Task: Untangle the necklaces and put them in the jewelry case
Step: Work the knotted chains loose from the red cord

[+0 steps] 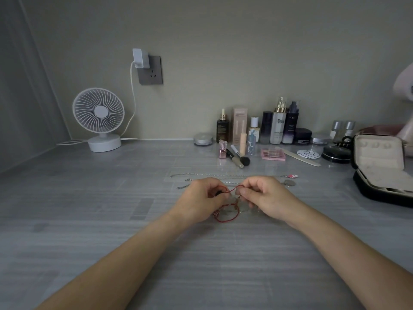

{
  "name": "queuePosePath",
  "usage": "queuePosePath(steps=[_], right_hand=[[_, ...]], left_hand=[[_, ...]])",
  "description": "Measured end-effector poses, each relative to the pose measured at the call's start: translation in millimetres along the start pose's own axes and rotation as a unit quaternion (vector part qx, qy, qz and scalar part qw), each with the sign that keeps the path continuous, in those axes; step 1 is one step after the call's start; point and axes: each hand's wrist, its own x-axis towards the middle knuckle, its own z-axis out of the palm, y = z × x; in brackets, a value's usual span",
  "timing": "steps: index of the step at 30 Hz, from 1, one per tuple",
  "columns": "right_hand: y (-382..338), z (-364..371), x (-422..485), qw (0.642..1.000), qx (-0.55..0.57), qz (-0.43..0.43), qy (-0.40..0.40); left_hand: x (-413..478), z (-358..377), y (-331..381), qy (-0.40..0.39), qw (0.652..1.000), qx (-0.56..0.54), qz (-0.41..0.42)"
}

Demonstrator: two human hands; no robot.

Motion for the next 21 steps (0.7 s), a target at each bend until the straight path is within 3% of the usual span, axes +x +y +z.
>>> queuePosePath(steps=[7,11,15,21], right_hand=[[4.9,10.3,0.8,0.998,-0.027,-0.032,-0.036],[6.8,7.6,3.7,0.997,-0.053,-0.035,0.035],[2.6,-3.3,1.6,0.997,-0.004,-0.032,0.077],[-3.1,-5.1,-1.6,0.996,0.054,-0.005,0.067]], left_hand=[[1.0,1.4,2.3,-0.01,0.996,-0.088,0.006],[1.7,-0.3,1.7,-0.008,0.993,-0.12,-0.019],[1.9,-3.3,-1.5,-0.012,0.996,-0.072,-0.046],[0.1,-1.0,1.6,-0.009,0.997,-0.065,-0.039]])
